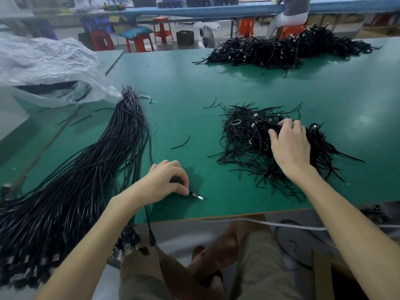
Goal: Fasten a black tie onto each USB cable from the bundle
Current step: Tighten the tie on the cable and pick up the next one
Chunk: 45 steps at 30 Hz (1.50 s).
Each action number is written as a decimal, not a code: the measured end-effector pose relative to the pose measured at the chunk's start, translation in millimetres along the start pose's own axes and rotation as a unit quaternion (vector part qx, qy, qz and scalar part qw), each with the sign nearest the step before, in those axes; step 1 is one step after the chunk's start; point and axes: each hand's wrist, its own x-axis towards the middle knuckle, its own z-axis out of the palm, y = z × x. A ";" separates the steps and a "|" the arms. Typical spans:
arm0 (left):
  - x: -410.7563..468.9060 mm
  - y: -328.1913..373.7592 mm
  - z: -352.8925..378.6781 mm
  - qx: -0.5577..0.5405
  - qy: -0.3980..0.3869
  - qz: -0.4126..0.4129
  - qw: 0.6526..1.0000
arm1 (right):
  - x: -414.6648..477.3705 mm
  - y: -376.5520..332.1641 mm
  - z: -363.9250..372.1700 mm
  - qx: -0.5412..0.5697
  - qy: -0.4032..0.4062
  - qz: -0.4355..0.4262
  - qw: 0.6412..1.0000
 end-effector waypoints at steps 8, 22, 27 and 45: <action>-3.3 55.4 26.2 -0.456 0.022 0.090 0.885 | -30.7 -24.8 -2.9 -0.022 0.076 -0.119 0.990; 2.5 97.5 -10.8 -0.815 0.029 0.111 0.568 | -136.6 -95.0 8.6 0.443 -0.238 -0.177 0.846; 2.0 69.0 -23.8 -0.821 0.043 0.114 0.558 | -143.7 -77.3 2.6 0.408 -0.208 -0.210 0.864; -20.0 53.0 -14.4 0.023 -0.162 0.018 0.986 | -103.7 -97.5 -4.1 0.462 -0.283 -0.118 0.832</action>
